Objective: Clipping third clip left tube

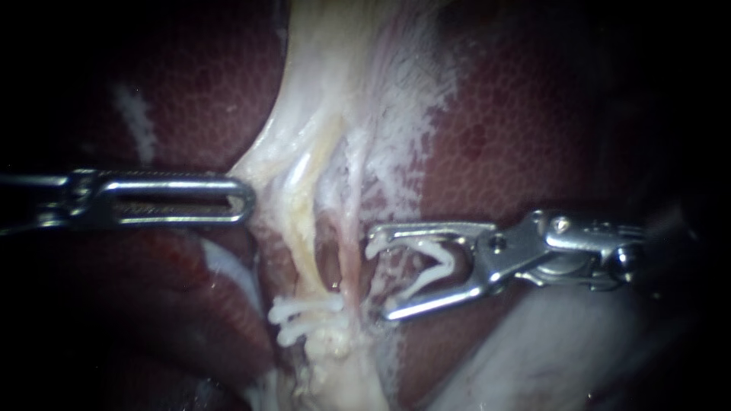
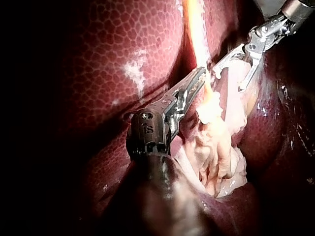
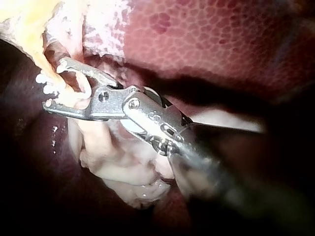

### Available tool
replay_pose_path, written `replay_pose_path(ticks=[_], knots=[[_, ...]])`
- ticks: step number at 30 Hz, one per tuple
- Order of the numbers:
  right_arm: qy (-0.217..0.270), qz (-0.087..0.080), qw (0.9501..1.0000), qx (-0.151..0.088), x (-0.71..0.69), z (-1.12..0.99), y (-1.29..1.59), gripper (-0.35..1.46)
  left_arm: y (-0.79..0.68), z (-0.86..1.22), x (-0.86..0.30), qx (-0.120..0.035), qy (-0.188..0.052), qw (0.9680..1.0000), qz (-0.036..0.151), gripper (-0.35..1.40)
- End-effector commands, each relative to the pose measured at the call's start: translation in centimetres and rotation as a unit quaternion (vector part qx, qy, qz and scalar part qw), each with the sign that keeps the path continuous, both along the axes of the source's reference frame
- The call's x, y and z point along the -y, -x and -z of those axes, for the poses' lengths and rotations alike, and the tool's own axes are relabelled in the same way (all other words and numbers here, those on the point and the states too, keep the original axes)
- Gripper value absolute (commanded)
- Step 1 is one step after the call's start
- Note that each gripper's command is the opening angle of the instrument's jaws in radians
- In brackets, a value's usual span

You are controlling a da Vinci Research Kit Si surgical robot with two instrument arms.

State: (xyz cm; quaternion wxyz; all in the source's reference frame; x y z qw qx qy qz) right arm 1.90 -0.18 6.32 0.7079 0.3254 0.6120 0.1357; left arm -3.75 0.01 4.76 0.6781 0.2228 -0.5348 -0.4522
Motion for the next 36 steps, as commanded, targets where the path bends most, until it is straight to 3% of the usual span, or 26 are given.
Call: replay_pose_path(ticks=[1,17,27,36], knots=[[0.0,-0.001,1.0,0.001,0.0,-0.01,-0.04,0.59,0.0,0.0,0.0,0.0,0.0,1.0,0.0,-0.35],[-0.002,-0.001,1.0,0.0,-0.12,-0.15,-0.28,0.59,0.03,0.08,0.06,-0.002,0.001,1.0,0.002,-0.35],[-0.012,0.022,0.9996,-0.016,-0.08,-0.07,-0.54,0.58,0.04,0.07,0.06,-0.002,0.001,1.0,0.002,-0.35],[-0.026,0.042,0.9984,-0.027,-0.04,0.05,-0.57,0.56,0.03,0.05,0.06,-0.002,0.001,1.0,0.002,-0.35]])
